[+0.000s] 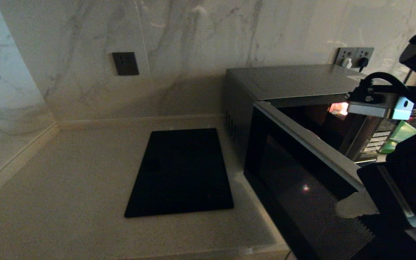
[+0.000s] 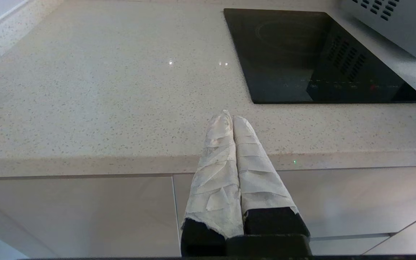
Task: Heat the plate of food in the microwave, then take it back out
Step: Close the microwave oven
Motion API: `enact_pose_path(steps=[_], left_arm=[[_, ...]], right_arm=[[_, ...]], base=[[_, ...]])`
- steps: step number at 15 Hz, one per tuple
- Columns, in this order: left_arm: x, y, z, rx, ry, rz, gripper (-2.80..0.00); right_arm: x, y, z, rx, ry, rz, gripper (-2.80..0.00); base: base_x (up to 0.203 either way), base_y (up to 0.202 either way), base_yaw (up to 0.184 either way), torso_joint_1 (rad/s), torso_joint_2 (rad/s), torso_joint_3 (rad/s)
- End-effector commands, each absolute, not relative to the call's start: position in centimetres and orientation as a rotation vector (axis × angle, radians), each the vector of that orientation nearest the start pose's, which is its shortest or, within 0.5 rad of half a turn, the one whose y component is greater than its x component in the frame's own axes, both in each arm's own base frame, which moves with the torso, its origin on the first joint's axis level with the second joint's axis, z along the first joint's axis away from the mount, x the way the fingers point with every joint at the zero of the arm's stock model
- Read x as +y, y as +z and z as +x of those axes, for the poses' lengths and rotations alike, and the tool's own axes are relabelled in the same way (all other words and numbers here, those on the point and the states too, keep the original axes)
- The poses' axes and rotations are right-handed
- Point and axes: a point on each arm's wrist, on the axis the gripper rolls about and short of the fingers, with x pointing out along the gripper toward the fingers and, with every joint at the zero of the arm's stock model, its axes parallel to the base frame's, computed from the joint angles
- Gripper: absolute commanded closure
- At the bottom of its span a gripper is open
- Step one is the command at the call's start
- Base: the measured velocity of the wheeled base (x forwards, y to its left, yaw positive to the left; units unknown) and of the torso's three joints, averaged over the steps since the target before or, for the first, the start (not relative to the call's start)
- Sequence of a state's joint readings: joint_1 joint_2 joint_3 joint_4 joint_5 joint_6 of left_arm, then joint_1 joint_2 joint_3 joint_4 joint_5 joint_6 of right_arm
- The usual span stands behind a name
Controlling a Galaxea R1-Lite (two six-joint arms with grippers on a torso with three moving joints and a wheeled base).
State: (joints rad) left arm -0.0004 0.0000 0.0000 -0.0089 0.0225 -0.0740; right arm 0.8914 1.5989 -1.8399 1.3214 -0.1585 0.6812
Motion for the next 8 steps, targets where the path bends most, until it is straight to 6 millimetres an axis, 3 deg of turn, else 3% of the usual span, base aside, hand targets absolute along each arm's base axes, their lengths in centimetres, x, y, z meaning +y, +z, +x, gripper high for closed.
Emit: enact_pose_path(steps=[1, 8], left_arm=[[0.1, 7.6, -2.3, -0.009, 0.023, -0.075, 0.0], [0.1, 7.6, -2.3, -0.009, 0.023, -0.075, 0.0]], right_arm=[[15.3, 32.6, 13.4, 1.101, 0.244, 0.094, 0.0], [13.4, 32.5, 14.9, 1.043, 0.022, 0.167, 0.0]], base=[[0.0, 0.0, 0.0, 0.0, 0.0, 0.0], [0.0, 0.0, 0.0, 0.0, 0.0, 0.0]])
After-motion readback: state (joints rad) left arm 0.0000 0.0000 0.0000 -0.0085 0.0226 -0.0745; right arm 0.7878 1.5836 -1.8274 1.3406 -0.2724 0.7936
